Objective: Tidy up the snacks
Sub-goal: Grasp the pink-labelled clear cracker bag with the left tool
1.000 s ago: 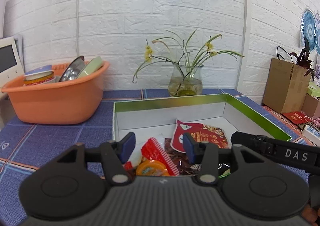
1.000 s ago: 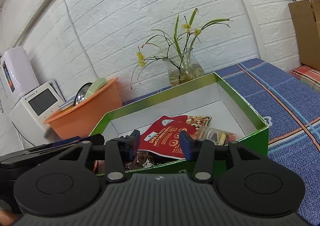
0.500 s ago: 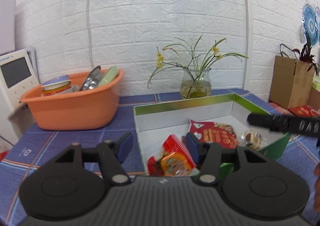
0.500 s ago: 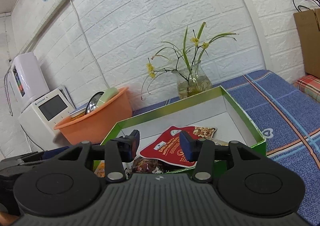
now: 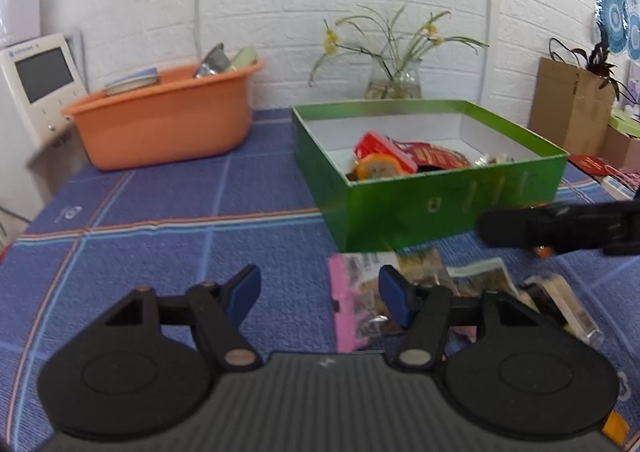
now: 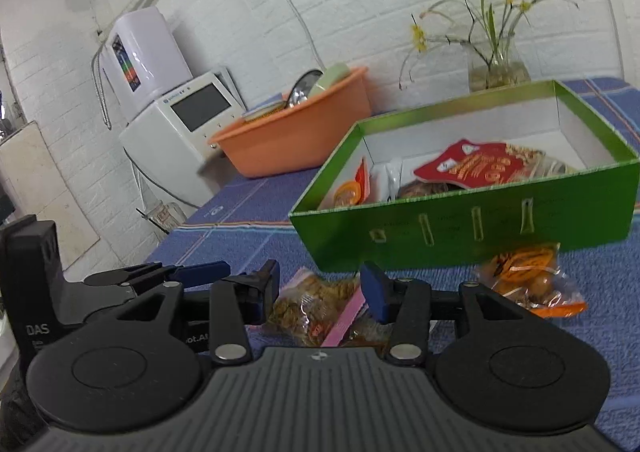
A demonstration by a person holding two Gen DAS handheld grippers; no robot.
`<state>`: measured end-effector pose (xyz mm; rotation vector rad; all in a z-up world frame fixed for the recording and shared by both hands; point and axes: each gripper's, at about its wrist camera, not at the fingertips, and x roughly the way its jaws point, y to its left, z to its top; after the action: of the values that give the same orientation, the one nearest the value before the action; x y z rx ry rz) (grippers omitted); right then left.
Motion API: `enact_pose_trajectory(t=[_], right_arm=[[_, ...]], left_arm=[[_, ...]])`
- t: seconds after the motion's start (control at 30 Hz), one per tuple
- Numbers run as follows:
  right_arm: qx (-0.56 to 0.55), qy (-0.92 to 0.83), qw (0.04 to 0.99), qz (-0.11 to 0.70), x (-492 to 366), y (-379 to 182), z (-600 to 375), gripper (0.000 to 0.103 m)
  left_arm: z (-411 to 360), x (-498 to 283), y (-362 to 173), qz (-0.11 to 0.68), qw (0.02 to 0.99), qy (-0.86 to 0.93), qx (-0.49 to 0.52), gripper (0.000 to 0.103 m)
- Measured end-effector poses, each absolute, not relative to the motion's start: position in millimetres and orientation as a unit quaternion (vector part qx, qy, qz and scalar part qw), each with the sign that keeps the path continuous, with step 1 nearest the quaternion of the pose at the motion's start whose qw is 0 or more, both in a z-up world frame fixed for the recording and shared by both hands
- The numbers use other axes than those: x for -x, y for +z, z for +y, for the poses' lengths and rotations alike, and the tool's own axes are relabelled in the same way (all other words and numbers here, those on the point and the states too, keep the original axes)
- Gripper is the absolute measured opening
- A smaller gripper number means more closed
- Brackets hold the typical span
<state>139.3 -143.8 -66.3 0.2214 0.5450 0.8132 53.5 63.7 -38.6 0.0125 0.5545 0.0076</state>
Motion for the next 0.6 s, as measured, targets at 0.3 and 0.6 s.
enact_pose_trajectory(t=[0.3, 0.6], right_arm=[[-0.165, 0.360, 0.864, 0.312, -169, -91, -138, 0.076], [-0.212, 0.392, 0.818, 0.363, -188, -102, -134, 0.079]], left_arm=[[71, -52, -41, 0.252, 0.965, -0.042, 0.052, 0.065], [73, -68, -58, 0.302, 0.940, -0.102, 0.124, 0.067]])
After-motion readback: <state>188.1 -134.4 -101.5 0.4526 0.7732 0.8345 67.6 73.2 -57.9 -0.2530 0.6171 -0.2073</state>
